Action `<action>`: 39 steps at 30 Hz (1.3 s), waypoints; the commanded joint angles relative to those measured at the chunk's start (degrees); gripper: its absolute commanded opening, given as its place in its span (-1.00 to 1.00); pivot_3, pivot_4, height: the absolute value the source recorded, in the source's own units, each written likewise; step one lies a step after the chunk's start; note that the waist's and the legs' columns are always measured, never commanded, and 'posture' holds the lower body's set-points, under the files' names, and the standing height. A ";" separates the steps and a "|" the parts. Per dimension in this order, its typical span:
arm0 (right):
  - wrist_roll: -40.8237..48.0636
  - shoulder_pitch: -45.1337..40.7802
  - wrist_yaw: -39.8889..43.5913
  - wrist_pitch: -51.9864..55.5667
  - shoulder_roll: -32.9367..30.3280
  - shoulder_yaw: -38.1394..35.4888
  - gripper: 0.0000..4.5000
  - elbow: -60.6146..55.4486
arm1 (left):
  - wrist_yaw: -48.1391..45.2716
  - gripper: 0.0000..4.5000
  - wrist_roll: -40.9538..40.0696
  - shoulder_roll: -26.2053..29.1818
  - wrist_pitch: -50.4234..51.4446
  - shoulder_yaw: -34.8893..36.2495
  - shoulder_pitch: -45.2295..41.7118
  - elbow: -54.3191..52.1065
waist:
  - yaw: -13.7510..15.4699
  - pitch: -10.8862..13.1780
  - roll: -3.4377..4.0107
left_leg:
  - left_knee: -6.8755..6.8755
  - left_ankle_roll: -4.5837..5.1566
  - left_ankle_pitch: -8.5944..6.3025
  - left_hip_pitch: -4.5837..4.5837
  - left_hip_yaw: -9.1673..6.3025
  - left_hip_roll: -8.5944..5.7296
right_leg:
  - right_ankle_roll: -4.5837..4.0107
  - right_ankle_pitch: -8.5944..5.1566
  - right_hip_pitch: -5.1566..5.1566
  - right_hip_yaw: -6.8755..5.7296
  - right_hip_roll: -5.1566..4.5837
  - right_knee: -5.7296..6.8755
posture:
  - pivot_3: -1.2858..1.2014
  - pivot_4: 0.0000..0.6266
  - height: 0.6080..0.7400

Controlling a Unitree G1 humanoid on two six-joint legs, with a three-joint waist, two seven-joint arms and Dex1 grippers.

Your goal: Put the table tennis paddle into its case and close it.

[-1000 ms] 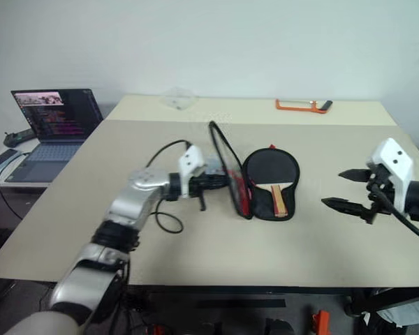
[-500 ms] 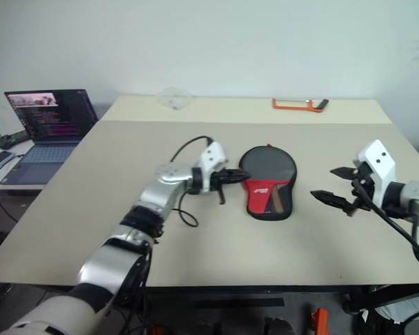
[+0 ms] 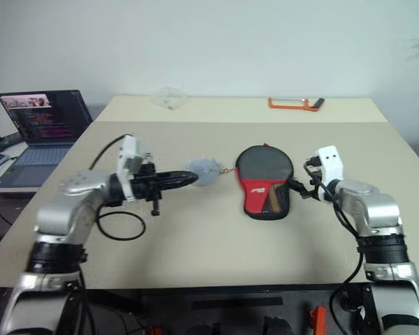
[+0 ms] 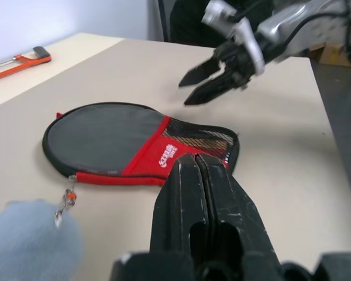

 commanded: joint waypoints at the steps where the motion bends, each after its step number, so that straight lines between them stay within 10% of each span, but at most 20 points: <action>1: -0.63 -0.69 0.53 -0.77 1.16 0.45 1.00 0.20 | 1.21 -0.98 -2.78 2.07 2.28 2.86 1.65 -4.07 | -0.04 0.00 0.02 | 0.00 0.00 0.00 0.02 0.01 0.00 | 0.00 0.00 0.01 0.02 0.00 0.02 | 0.03 -0.52 1.00; 22: -9.72 -4.84 2.88 -8.05 5.34 5.91 1.00 14.90 | 0.17 -0.98 0.07 3.51 -3.01 0.34 4.26 -1.09 | -0.30 -0.02 0.04 | -0.01 0.00 0.00 0.09 0.10 0.03 | -0.01 0.01 -0.01 0.09 0.04 0.07 | 0.03 -0.52 1.00; 39: -14.48 -8.30 6.60 -11.31 10.77 10.24 -0.96 25.06 | 0.82 -1.00 -0.44 4.51 -1.31 -0.32 6.51 -4.49 | -1.25 -0.22 -0.15 | 0.00 0.00 0.00 0.53 0.11 0.11 | -0.06 0.04 0.38 0.13 0.12 0.11 | 0.03 -0.52 1.00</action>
